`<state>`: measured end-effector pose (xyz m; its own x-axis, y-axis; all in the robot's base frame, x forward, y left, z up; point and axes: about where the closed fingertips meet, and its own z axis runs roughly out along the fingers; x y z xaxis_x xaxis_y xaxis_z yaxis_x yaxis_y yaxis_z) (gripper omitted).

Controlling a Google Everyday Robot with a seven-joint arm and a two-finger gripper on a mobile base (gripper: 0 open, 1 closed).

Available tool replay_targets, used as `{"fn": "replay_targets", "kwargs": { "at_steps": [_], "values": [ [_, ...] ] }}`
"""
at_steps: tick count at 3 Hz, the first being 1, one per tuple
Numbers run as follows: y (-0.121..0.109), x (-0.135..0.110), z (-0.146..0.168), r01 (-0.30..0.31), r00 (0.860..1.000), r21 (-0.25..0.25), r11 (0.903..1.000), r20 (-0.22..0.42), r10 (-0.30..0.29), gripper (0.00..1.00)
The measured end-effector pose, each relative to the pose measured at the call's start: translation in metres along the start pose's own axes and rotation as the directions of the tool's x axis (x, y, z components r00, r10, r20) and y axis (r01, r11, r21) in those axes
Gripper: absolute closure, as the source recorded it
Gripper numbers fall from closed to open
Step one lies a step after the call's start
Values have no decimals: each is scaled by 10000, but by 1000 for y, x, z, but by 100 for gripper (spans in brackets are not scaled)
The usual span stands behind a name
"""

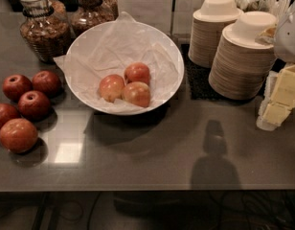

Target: Pick apple from white bowl

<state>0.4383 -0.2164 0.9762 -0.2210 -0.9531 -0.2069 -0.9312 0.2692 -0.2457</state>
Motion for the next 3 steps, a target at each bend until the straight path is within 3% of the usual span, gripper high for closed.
{"fn": "replay_targets", "kwargs": {
  "at_steps": [3],
  "values": [
    [-1, -21, 2, 519, 9986, 50, 9986, 91, -519, 0]
  ]
}}
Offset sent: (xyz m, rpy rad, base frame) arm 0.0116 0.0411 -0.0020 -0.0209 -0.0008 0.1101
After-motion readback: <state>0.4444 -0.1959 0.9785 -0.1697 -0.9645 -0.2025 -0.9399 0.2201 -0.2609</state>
